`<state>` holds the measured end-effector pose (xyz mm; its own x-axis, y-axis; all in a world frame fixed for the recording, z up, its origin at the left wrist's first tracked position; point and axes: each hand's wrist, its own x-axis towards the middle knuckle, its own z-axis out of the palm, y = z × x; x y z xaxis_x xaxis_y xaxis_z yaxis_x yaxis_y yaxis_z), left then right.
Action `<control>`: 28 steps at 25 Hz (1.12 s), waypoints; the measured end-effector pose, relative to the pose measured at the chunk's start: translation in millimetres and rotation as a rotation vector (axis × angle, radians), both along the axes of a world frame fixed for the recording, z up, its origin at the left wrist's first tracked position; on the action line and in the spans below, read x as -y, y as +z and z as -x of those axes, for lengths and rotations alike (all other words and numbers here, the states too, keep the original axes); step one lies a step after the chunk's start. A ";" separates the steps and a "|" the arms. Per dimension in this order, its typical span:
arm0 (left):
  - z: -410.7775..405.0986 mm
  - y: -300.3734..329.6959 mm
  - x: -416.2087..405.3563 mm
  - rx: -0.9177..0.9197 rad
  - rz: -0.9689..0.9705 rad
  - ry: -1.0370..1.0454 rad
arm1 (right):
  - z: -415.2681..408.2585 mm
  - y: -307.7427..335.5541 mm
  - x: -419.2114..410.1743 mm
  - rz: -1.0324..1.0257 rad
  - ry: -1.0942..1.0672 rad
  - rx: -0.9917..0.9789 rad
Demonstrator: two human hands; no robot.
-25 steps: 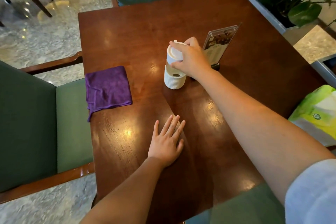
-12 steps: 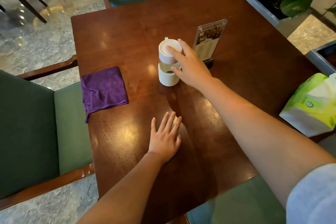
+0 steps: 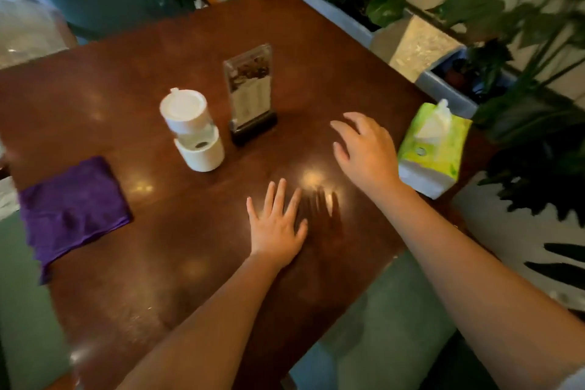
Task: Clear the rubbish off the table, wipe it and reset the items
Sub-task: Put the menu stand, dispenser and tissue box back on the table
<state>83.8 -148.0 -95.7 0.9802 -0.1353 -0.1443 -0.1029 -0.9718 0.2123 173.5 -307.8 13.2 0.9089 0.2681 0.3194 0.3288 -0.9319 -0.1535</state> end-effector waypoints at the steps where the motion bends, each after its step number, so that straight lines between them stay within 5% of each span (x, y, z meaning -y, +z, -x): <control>1: -7.3 -4.4 11.1 -0.015 -0.014 -0.029 | 3.3 -0.8 27.2 0.040 -0.090 0.004; 4: -15.0 -19.3 23.1 -0.017 -0.066 -0.050 | 13.9 -6.6 89.5 0.139 -0.325 -0.098; 10: -12.6 -22.0 23.0 0.009 -0.093 -0.026 | 16.6 -33.7 131.0 0.139 -0.420 -0.445; 19: -12.4 -18.9 25.2 0.020 -0.087 -0.025 | 11.5 -45.3 130.0 0.085 -0.300 -0.131; 28: -13.5 -24.1 24.0 0.055 -0.061 -0.020 | -13.9 -28.9 119.9 0.107 -0.329 -0.300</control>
<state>97.2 -172.1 -119.8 0.9842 -0.1472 -0.0983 -0.1320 -0.9804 0.1463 187.4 -427.8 -15.7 0.9993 -0.0333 0.0157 -0.0317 -0.9951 -0.0936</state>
